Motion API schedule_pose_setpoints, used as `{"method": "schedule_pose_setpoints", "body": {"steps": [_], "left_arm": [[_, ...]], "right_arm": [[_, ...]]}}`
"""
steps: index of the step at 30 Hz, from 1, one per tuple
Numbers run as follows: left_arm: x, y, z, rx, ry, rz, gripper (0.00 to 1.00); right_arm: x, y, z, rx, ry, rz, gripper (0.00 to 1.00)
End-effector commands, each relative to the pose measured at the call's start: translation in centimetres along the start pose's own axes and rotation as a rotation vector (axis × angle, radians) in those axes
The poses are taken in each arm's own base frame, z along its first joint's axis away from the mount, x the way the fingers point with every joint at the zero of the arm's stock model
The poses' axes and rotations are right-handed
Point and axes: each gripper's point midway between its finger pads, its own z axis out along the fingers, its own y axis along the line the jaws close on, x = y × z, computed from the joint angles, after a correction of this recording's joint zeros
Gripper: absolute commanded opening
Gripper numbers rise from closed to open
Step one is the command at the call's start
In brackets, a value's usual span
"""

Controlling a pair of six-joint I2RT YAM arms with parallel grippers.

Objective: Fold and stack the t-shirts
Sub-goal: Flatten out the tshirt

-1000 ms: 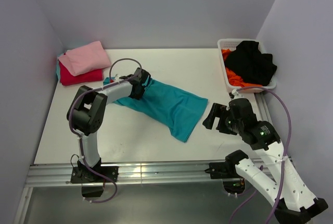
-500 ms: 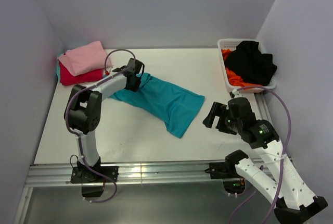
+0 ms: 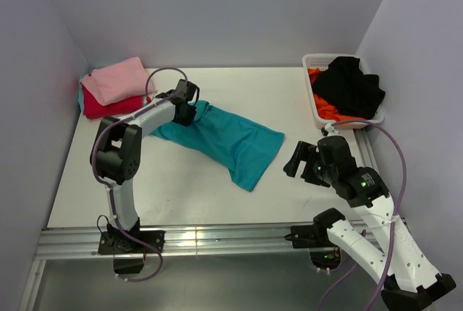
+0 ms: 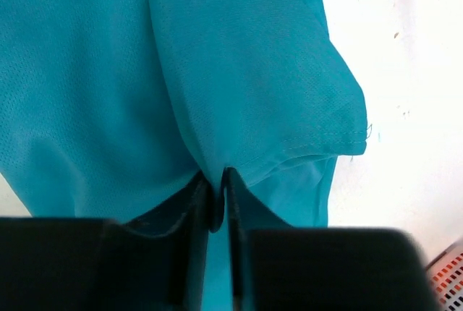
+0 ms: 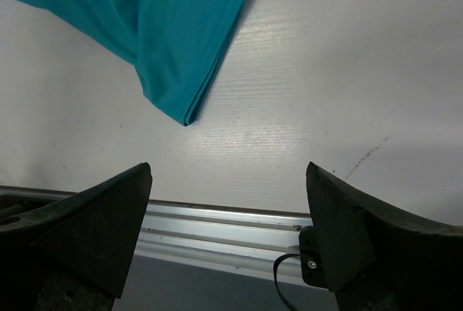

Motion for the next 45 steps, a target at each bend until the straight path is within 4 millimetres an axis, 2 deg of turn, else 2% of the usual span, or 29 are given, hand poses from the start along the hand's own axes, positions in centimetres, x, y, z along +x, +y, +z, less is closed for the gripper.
{"method": "schedule_pose_setpoints", "body": {"steps": [1,3,15,22,24,26,30,33,35,36,37,38,39,40,41,42,43,45], "left_arm": [[-0.4,-1.2,-0.4,0.026,0.007,0.004,0.22],[-0.5,-1.1,-0.4,0.024,0.009,0.004,0.32],[-1.4,-1.8,-0.5,0.033,0.005,0.005,0.27],[-1.7,-2.7,-0.7,0.043,0.006,0.012,0.21],[-1.6,-2.8,-0.7,0.046,0.011,0.017,0.08],[-1.6,-2.8,-0.6,0.047,0.013,0.025,0.0],[-1.6,-3.0,-0.9,0.058,0.018,0.053,0.0],[-2.2,-3.3,-2.1,0.069,0.009,0.061,0.0],[-2.9,-3.1,-2.8,0.068,-0.008,0.067,0.0],[-3.4,-3.5,-3.8,0.089,-0.016,0.063,0.0],[-3.7,-3.2,-4.0,0.084,-0.019,0.066,0.0],[-3.9,-3.2,-4.4,0.088,-0.019,0.067,0.0],[-4.2,-3.3,-5.0,0.097,-0.02,0.063,0.0],[-4.3,-3.1,-5.2,0.1,-0.012,0.065,0.0],[-4.4,-3.0,-5.3,0.097,-0.011,0.073,0.0],[-4.6,-2.9,-5.7,0.099,-0.01,0.077,0.0],[-4.6,-2.8,-5.8,0.097,-0.004,0.086,0.0],[-4.5,-2.5,-6.1,0.09,0.001,0.1,0.0]], "right_arm": [[-0.8,0.3,-0.5,-0.008,-0.041,0.004,0.94],[-0.9,0.2,-0.4,-0.004,-0.04,0.005,0.94],[-1.0,0.2,-0.5,-0.003,-0.049,0.009,0.94],[-1.0,0.2,-0.4,-0.002,-0.05,0.008,0.94],[-1.0,0.1,-0.4,0.001,-0.05,0.01,0.94],[-1.0,0.2,-0.5,-0.004,-0.054,0.012,0.94],[-1.1,0.7,-0.1,-0.018,-0.045,0.018,0.94],[-1.9,1.8,1.0,-0.038,-0.04,0.024,0.94],[-2.9,2.5,2.6,-0.014,-0.027,0.022,0.94],[-4.1,2.9,3.0,0.001,-0.047,0.019,0.94],[-4.3,2.8,4.9,0.054,0.002,0.007,0.94],[-4.7,2.9,5.8,0.078,0.021,-0.001,0.94],[-6.1,3.5,6.3,0.094,0.016,-0.007,0.94],[-5.9,2.8,8.6,0.163,0.084,-0.017,0.93],[-6.4,2.8,9.6,0.19,0.1,-0.021,0.92],[-7.8,3.4,10.2,0.192,0.089,-0.025,0.91],[-7.7,2.7,12.1,0.234,0.135,-0.021,0.91],[-9.3,2.9,13.5,0.25,0.127,-0.007,0.9]]}}
